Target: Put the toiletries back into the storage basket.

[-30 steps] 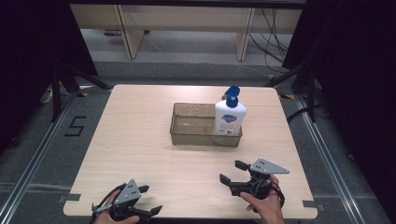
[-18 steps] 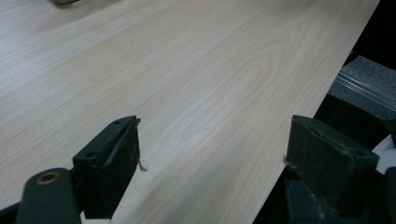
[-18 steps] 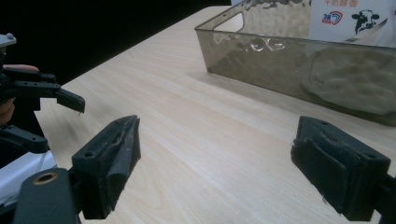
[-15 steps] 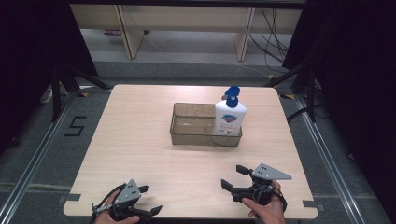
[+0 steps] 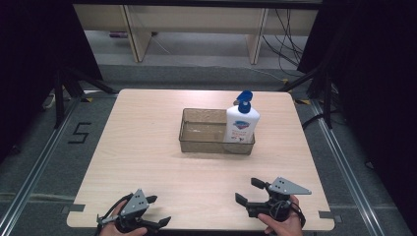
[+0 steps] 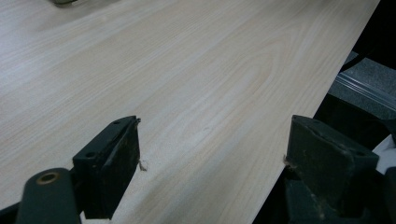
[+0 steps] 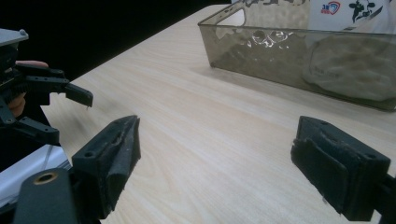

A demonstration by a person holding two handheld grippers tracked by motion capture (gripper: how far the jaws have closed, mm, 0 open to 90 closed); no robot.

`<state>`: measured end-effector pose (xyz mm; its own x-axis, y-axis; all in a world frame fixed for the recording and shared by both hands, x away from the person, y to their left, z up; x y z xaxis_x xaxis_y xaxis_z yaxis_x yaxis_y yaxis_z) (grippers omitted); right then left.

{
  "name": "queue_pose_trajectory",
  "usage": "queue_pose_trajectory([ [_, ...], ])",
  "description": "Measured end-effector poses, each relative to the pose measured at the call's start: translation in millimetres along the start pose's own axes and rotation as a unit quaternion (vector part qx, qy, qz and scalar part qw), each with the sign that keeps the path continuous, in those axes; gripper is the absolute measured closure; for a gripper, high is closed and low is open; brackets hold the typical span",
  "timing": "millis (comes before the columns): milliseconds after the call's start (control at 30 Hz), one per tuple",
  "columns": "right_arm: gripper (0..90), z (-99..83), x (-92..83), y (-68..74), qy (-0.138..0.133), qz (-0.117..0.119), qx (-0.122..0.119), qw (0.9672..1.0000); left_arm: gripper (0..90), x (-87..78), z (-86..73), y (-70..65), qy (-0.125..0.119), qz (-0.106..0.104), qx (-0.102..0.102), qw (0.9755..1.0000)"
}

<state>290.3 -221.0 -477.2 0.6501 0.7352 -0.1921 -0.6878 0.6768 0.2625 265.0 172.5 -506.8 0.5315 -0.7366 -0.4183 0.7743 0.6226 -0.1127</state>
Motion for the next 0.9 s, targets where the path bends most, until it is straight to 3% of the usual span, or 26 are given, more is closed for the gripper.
queue_pose_trajectory([
  [100, 15.6, -2.2, -1.9, -0.1, 0.005, -0.003, 0.000, 1.0000, 17.1, 0.5, -0.4, 0.1, -0.004, 0.000, -0.002, 1.0000],
  [133, 15.6, -2.7, -2.5, 1.9, 0.004, -0.001, 0.015, 0.9999, 17.1, 1.2, -1.0, 0.2, -0.009, -0.001, -0.002, 1.0000],
  [233, 15.6, -3.1, -5.7, 0.3, 0.010, -0.001, 0.005, 0.9999, 17.1, 0.8, -0.3, 0.6, -0.004, -0.003, 0.002, 1.0000],
  [367, 15.6, -5.2, -9.0, 1.9, 0.006, -0.006, 0.016, 0.9998, 17.1, -0.5, 0.1, 0.6, 0.003, -0.001, 0.004, 1.0000],
  [400, 15.6, -5.7, -9.1, 0.8, 0.004, -0.004, 0.009, 0.9999, 17.1, -0.6, 0.2, 0.7, 0.003, -0.001, 0.004, 1.0000],
  [433, 15.6, -6.3, -10.6, 3.0, 0.008, -0.003, 0.025, 0.9997, 17.1, -0.6, 0.2, 0.7, 0.003, -0.001, 0.004, 1.0000],
  [500, 15.6, -6.6, -12.3, 1.4, 0.003, 0.000, 0.014, 0.9999, 17.1, -0.3, 0.3, -0.1, 0.002, 0.000, -0.002, 1.0000],
  [533, 15.6, -7.3, -13.4, 3.9, 0.004, -0.003, 0.031, 0.9995, 17.1, -0.2, 0.2, -0.2, 0.001, 0.001, -0.002, 1.0000],
  [567, 15.6, -7.5, -13.8, 0.8, 0.004, -0.007, 0.011, 0.9999, 17.1, 0.2, -0.3, 0.0, -0.002, 0.000, -0.001, 1.0000],
  [633, 15.7, -7.6, -16.5, 0.5, 0.006, -0.011, 0.009, 0.9999, 17.1, -0.2, -0.2, 0.8, 0.002, 0.000, 0.007, 1.0000],
  [700, 15.6, -8.8, -17.3, 2.5, 0.006, -0.009, 0.026, 0.9996, 17.1, -0.1, -0.3, 0.3, 0.000, -0.002, 0.004, 1.0000],
  [767, 15.6, -9.3, -18.5, 0.1, 0.006, -0.014, 0.012, 0.9998, 17.1, -0.5, 0.0, 0.5, 0.003, -0.001, 0.004, 1.0000],
  [900, 15.6, -10.7, -21.5, -0.3, 0.004, -0.017, 0.016, 0.9997, 17.1, -0.5, 0.1, 1.1, 0.001, -0.004, 0.006, 1.0000],
])
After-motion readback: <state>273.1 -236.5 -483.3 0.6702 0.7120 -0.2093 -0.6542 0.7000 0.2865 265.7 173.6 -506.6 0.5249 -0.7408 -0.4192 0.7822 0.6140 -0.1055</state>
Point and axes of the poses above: each handheld gripper's, and its own axes: x roughly forward along the jaws, z roughly out of its top, y roughly to its left, the point moved 1 cm from there along x, roughly forward along the jaws, and after that the axes turned 11 degrees about -y, right-handed, at the moved point
